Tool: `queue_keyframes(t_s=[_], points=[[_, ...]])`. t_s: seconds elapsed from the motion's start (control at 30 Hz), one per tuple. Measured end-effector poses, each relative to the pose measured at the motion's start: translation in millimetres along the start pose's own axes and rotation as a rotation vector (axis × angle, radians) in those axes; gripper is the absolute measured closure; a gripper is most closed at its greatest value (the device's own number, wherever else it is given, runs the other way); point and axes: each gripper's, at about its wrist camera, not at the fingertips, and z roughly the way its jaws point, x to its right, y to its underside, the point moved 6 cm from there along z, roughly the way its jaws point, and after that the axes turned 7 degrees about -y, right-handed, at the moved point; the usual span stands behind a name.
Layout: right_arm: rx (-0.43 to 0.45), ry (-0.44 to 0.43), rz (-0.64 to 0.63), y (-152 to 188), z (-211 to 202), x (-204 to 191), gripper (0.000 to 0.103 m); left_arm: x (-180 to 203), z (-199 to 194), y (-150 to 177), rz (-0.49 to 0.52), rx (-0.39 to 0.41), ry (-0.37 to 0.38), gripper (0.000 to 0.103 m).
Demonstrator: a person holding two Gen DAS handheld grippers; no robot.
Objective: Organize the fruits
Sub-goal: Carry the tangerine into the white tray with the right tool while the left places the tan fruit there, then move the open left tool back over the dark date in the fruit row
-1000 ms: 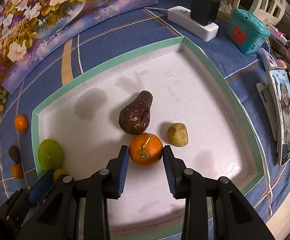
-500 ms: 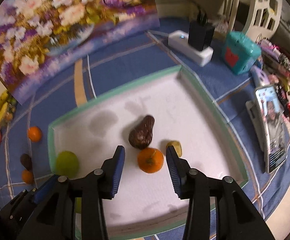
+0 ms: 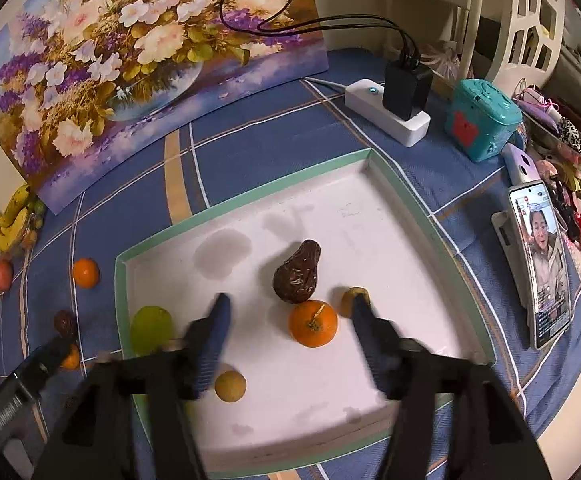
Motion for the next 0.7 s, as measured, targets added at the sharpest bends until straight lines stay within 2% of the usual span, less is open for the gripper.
queue_keyframes(t_s=[0.2,0.23,0.27,0.3,0.43,0.57,0.7], points=[[-0.001,-0.039,-0.062,5,1,-25,0.027,-61,-2,-9,-0.151,0.015,-0.055,0.006],[0.001,-0.045,-0.073,7,1,-31,0.021,-70,-3,-10,-0.171,0.020,-0.064,0.006],[0.002,-0.049,-0.082,8,1,-36,0.008,-79,-4,-10,-0.189,0.024,-0.075,0.005],[0.005,-0.057,-0.093,9,0,-42,0.006,-85,-5,-10,-0.202,0.026,-0.086,0.004],[0.026,-0.120,-0.148,9,-5,-76,0.006,-111,-9,-8,-0.263,0.036,-0.115,0.003],[0.068,-0.126,-0.210,4,-9,-101,0.006,-127,-10,-3,-0.316,0.029,-0.115,0.003],[0.059,-0.120,-0.274,7,1,-117,0.006,-135,-11,5,-0.347,0.023,-0.108,0.002]])
